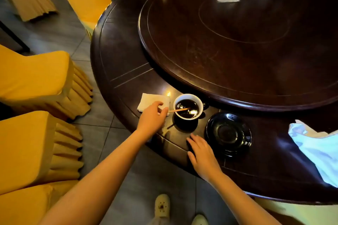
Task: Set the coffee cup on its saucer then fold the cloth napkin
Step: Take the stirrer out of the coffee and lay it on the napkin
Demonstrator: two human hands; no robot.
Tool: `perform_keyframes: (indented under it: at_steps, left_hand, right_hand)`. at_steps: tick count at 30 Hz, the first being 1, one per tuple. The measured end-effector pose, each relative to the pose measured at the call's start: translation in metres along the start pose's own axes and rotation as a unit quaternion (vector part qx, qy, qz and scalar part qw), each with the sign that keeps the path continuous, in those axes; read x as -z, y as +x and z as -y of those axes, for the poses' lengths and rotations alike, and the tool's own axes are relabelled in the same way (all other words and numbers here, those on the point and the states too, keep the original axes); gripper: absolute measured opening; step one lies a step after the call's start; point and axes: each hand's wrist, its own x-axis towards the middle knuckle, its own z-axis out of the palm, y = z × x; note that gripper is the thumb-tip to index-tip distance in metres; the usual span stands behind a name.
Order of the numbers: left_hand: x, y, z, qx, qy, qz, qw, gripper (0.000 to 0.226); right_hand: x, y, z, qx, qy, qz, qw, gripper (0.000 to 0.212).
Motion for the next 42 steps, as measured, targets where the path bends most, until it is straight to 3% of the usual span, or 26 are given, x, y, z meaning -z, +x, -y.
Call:
perform_keyframes:
  at_steps: [5,9,14,19,23,28,42]
  left_hand:
    - [-0.009,0.017,-0.014,0.011,0.061,0.043,0.997,0.029]
    - [-0.010,0.025,-0.018,0.008,0.086,0.054,0.995,0.016]
    - [-0.006,0.029,-0.026,-0.026,0.166,0.081,0.982,0.016]
    - [0.005,0.037,-0.037,-0.080,0.277,0.028,0.957,0.016]
    - [0.010,0.039,-0.043,-0.171,0.341,-0.029,0.924,0.013]
    - [0.011,0.035,-0.044,-0.244,0.313,-0.065,0.915,0.017]
    - [0.029,0.022,-0.019,-0.255,0.245,-0.134,0.926,0.016]
  right_hand:
    - [-0.019,0.003,0.002,0.027,-0.155,-0.077,0.984,0.052]
    - [-0.021,0.003,-0.001,0.021,-0.181,-0.090,0.979,0.054]
    - [-0.027,0.004,-0.004,0.022,-0.186,-0.085,0.979,0.054]
    - [-0.027,0.004,-0.005,0.022,-0.174,-0.082,0.981,0.054]
    - [-0.028,0.004,-0.005,0.019,-0.173,-0.082,0.981,0.054]
    - [-0.027,0.003,-0.005,0.019,-0.173,-0.087,0.981,0.054]
    - [-0.030,0.003,-0.008,0.020,-0.156,-0.087,0.984,0.054]
